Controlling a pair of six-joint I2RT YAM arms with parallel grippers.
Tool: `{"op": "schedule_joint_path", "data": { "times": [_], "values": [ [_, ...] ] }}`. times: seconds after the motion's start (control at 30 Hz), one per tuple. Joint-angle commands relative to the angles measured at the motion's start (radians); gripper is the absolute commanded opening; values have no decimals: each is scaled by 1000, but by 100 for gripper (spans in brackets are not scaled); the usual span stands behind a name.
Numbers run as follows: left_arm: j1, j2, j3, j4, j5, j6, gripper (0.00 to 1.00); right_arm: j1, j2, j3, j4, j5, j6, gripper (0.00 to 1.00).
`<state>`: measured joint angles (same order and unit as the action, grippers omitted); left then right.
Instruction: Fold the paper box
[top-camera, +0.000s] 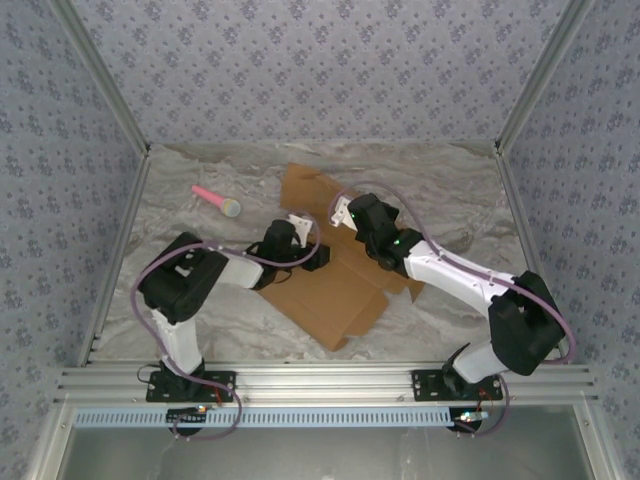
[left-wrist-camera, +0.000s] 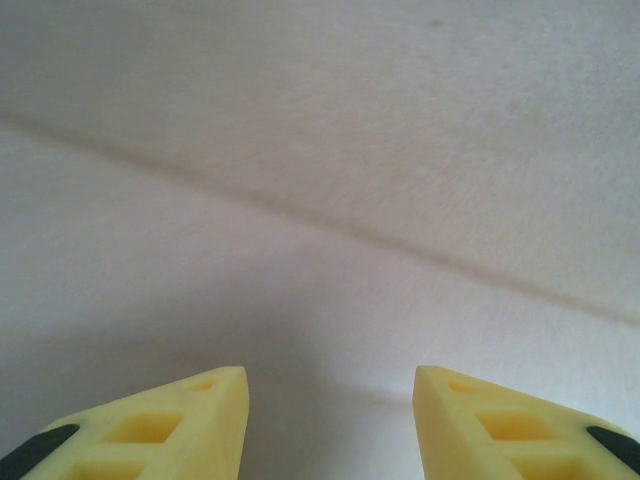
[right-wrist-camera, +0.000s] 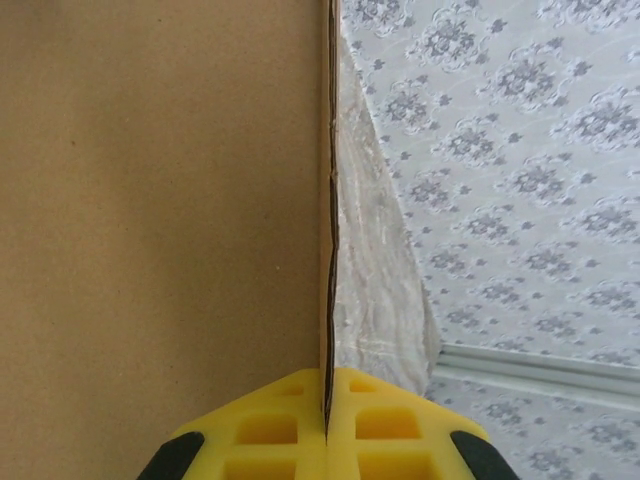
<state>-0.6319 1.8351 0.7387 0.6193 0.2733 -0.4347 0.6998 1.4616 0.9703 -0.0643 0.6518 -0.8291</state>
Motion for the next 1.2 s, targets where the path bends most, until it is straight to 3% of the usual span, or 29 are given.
{"op": "schedule_joint_path", "data": {
  "times": [0.0,0.2,0.33,0.43,0.7,0.8,0.9,1.17],
  "values": [
    [37,-109,-56,-38,-15,-13,48,9,-31,-57,201,55,-158,0],
    [58,-244,-94,-154,-82,-6,50,22,-31,-137,391,58,-291,0],
    [89,-318,-119,-201,-124,-31,51,25,-30,-152,429,55,-329,0],
    [130,-385,-149,-222,-129,-56,52,10,-53,-140,335,4,-285,0],
    [194,-606,-117,-400,-104,-51,62,-113,-182,-67,-20,-365,-46,0],
    [201,-639,-60,-468,-59,-39,64,-146,-191,-14,-115,-450,10,0],
    [197,-632,29,-537,-10,-26,66,-145,-183,2,-128,-454,23,0],
    [185,-501,274,-671,0,49,69,-133,-153,3,-106,-381,15,0]
  ]
}}
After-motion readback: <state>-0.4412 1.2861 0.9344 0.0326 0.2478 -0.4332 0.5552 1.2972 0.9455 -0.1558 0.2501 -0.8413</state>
